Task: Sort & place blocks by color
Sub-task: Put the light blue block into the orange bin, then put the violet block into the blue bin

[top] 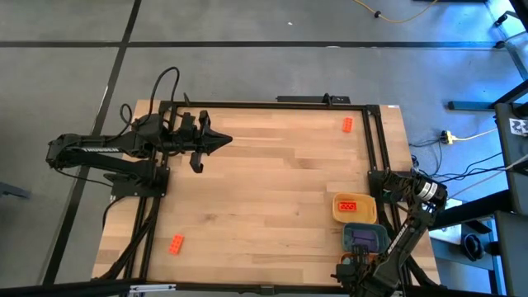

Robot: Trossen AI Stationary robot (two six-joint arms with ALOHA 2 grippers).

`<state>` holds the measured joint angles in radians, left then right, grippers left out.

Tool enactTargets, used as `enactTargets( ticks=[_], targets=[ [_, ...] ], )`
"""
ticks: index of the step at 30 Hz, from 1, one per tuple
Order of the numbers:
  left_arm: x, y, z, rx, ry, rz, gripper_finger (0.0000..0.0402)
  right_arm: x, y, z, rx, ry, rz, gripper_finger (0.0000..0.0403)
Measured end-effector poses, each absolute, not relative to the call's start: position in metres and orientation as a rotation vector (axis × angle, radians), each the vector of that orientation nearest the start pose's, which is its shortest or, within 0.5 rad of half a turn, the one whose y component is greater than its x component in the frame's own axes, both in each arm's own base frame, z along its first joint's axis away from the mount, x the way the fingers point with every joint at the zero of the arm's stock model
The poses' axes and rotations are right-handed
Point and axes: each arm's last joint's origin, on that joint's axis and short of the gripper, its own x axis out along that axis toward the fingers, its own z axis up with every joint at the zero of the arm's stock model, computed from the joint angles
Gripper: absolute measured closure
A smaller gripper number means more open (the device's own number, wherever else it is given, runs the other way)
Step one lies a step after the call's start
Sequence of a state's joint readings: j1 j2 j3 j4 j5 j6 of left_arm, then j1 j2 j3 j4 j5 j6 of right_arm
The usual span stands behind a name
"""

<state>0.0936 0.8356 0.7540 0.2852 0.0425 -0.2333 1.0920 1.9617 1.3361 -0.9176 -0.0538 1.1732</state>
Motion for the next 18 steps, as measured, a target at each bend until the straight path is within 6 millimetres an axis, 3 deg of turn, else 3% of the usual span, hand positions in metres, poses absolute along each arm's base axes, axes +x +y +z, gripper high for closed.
enactTargets(
  ticks=[8, 13, 18],
  targets=[
    [0.186, 0.016, 0.359, -0.219, -0.208, 0.026, 0.0401, 0.162, 0.318, 0.167, 0.122, 1.635, -0.007, 0.0167],
    [0.186, 0.016, 0.359, -0.219, -0.208, 0.027, 0.0401, 0.156, 0.304, 0.197, 0.129, 1.602, -0.035, 0.0167],
    [0.186, 0.016, 0.359, -0.219, -0.209, 0.027, 0.0401, 0.146, 0.285, 0.241, 0.19, 1.558, 0.027, 0.0166]
  ],
)
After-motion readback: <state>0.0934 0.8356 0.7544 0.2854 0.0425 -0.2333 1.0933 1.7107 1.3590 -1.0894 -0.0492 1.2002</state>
